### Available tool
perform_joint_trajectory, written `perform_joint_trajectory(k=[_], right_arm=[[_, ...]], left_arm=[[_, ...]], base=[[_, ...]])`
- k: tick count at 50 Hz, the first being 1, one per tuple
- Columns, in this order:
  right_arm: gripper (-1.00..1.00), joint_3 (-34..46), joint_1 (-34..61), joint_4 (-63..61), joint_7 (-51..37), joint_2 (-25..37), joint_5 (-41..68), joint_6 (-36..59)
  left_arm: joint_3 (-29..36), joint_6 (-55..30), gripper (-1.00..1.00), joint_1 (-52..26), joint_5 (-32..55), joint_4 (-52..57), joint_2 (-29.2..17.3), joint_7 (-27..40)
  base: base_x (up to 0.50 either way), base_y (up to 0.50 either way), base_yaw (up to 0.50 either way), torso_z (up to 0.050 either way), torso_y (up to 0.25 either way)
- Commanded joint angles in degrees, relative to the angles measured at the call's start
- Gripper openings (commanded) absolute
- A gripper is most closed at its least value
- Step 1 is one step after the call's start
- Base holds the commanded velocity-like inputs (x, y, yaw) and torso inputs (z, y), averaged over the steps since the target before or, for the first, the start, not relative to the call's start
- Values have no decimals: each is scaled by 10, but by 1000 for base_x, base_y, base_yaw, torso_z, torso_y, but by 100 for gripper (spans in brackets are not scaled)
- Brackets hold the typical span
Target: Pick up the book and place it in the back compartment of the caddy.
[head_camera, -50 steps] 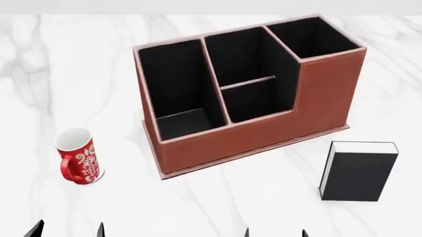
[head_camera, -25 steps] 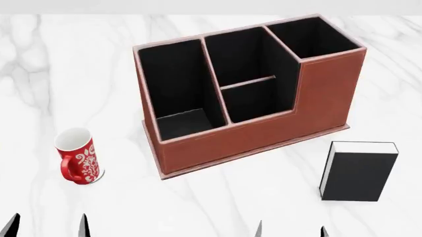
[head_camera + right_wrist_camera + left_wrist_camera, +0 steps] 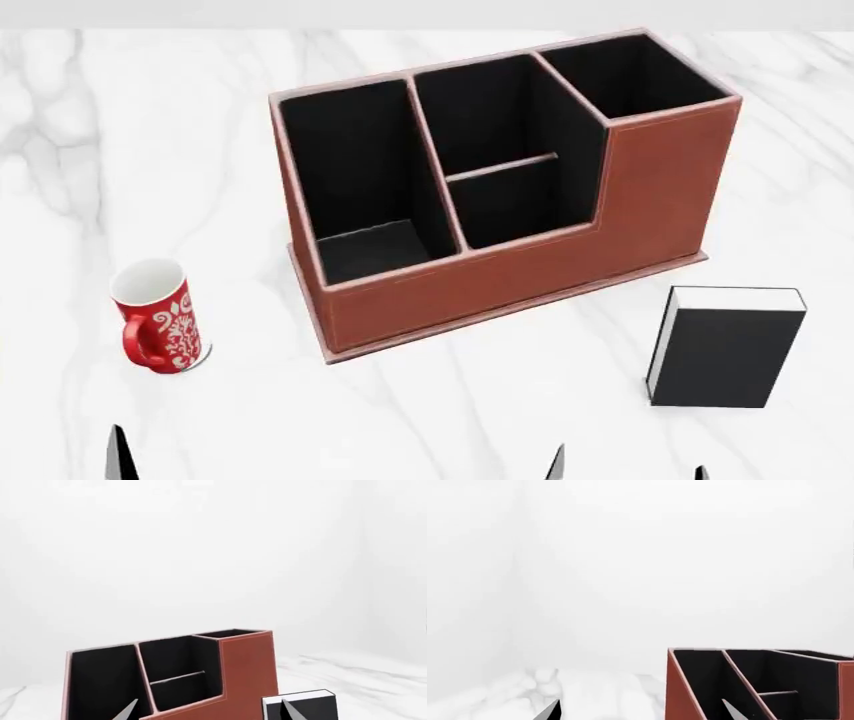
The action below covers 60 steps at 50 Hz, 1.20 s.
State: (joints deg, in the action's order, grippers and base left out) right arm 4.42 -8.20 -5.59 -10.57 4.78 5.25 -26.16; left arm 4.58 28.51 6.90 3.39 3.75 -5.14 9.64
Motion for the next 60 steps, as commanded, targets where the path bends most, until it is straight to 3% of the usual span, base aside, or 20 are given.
perform_joint_trajectory(k=[1,28,60], right_arm=[[100,5,-17,-3,-9,6,7,-65],[100,15,-34,7,-40,13,-19,-152],[100,33,-24,13,-60,31,-10,-139]], left_arm=[[5,64,100,11,8,-3,-7,10],[18,169,100,25,7,-20,-18,26],[31,171,100,18,2,-29,-28,45]], base=[[0,0,0,0,0],[0,0,0,0,0],[0,-64,0,0,0]])
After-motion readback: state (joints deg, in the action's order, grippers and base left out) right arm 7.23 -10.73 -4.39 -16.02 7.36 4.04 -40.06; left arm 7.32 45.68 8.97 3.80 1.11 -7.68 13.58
